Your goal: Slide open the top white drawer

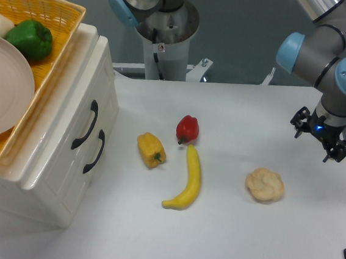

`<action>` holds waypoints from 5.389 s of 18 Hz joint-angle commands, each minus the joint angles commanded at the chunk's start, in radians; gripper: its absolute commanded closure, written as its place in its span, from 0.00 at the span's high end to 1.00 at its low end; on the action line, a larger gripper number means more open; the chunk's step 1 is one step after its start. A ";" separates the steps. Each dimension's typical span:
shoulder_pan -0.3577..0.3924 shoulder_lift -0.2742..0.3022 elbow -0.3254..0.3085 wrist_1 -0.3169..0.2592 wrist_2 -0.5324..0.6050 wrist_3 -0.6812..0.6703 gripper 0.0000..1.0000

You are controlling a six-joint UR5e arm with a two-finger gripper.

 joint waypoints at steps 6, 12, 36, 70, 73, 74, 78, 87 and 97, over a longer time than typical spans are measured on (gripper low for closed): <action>0.005 0.018 -0.032 0.002 -0.006 -0.002 1.00; 0.055 0.086 -0.123 0.000 -0.072 -0.024 1.00; -0.310 0.296 -0.242 -0.017 -0.008 -0.817 1.00; -0.577 0.298 -0.089 -0.362 -0.345 -1.266 1.00; -0.578 0.295 -0.083 -0.359 -0.354 -1.270 1.00; -0.580 0.288 -0.080 -0.356 -0.362 -1.270 1.00; -0.584 0.265 -0.064 -0.354 -0.397 -1.269 1.00; -0.614 0.252 -0.066 -0.354 -0.397 -1.269 1.00; -0.627 0.226 -0.067 -0.353 -0.394 -1.266 1.00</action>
